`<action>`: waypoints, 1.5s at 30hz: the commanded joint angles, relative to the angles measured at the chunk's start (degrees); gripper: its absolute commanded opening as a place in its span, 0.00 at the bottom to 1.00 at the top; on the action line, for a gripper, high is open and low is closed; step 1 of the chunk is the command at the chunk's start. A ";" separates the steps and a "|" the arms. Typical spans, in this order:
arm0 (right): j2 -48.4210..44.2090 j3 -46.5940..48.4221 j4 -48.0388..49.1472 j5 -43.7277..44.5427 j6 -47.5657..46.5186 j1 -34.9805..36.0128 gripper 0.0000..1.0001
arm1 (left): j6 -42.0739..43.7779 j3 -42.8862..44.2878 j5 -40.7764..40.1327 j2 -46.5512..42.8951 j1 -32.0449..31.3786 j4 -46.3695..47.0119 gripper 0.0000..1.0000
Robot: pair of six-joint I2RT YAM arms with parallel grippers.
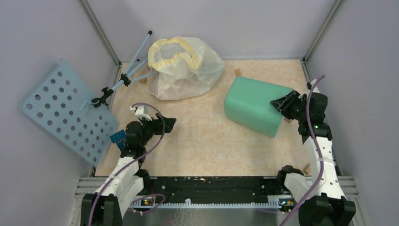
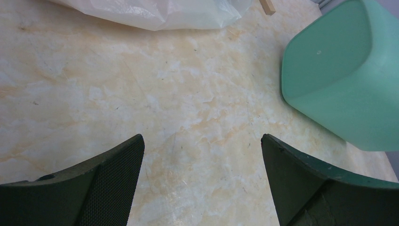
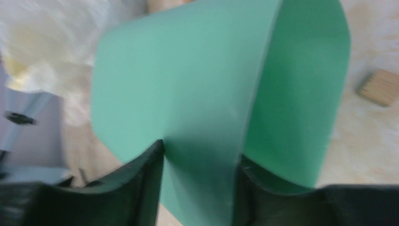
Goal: Put the trash bags into the trash bin
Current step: Pick up the trash bin from the center of the board, then place the trash bin at the center of the board.
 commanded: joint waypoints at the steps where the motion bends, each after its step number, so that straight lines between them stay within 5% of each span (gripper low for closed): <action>1: -2.25 0.11 10.44 -13.48 2.73 -0.30 0.24 | 0.76 0.97 0.91 0.34 0.01 2.21 0.99; 2: -2.13 1.14 10.70 -13.69 2.60 -0.30 0.06 | 0.76 0.93 0.84 0.21 0.01 2.12 0.99; 3: -1.70 2.83 9.80 -13.53 2.04 -0.26 0.00 | 0.76 0.94 0.82 0.20 0.01 2.14 0.99; 13: 9.35 32.37 -10.04 -0.20 -11.54 4.17 0.00 | 0.67 0.91 1.01 0.10 0.01 2.35 0.99; 25: 29.75 44.25 -21.53 30.41 -19.88 28.93 0.00 | 0.75 0.80 0.77 0.69 0.01 2.64 0.99; 26: 31.09 44.87 -21.71 32.01 -20.00 30.08 0.07 | 0.75 0.80 0.68 0.65 0.01 2.66 0.99; 29: 33.54 46.24 -22.24 36.62 -19.59 33.06 0.73 | 0.76 0.68 0.56 0.71 0.00 2.65 0.99; 30: 33.20 46.02 -21.69 37.43 -19.66 33.88 0.87 | 0.76 0.75 0.56 0.69 0.01 2.55 0.99; 35: 29.77 47.11 -20.26 36.34 -21.03 36.71 0.92 | 0.76 0.72 0.47 0.54 0.01 2.55 0.99; 40: 31.83 56.72 -30.35 55.65 -21.88 43.98 0.93 | -0.48 1.84 -4.17 -0.17 0.01 -0.21 0.99; 45: 34.07 59.22 -26.59 51.22 -24.77 45.93 0.86 | -5.38 8.04 -14.11 0.55 0.17 -8.14 0.99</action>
